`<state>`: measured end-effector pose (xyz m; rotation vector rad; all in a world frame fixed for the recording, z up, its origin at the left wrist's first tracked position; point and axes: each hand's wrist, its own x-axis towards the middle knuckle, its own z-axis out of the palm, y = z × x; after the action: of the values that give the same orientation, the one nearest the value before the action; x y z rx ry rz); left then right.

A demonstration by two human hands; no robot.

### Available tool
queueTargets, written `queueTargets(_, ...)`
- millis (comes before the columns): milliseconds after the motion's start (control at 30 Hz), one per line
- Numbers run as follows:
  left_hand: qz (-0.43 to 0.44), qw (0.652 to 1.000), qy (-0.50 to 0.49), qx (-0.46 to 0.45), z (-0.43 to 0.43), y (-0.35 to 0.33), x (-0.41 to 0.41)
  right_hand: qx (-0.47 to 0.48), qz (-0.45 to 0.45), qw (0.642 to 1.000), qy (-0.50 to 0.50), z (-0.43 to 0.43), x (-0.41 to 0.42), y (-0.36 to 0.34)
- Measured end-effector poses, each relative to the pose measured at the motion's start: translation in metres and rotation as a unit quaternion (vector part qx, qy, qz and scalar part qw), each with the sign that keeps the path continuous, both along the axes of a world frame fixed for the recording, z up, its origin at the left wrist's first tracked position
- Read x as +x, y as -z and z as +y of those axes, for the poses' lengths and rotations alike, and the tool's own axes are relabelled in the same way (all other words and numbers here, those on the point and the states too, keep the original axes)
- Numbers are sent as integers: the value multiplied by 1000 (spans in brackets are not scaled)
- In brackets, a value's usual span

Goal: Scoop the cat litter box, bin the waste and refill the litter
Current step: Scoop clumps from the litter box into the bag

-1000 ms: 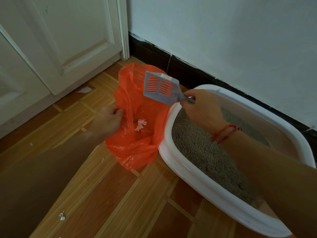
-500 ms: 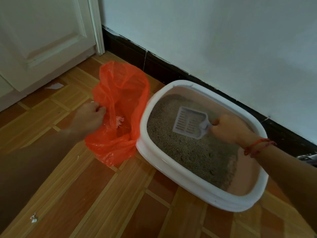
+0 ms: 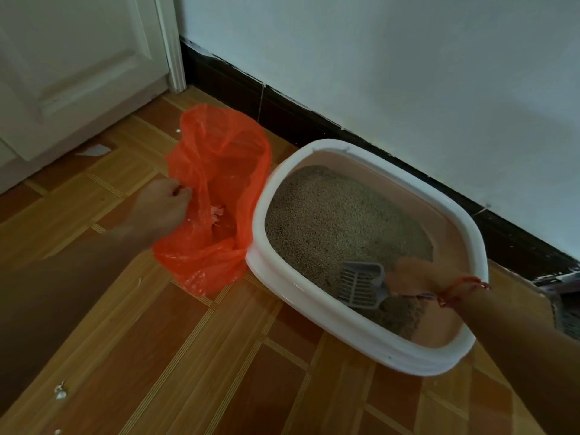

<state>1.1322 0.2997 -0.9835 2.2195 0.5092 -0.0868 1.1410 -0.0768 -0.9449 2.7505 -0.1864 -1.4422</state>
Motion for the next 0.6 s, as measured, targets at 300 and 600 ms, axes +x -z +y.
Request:
queueTargets(300, 7, 1000, -10, 8, 4, 3, -1, 89, -59, 991, 79, -16, -3, 61)
queueTargets(600, 9, 1000, -12, 21, 6, 5, -3, 163, -154, 964, 146, 18, -8, 55)
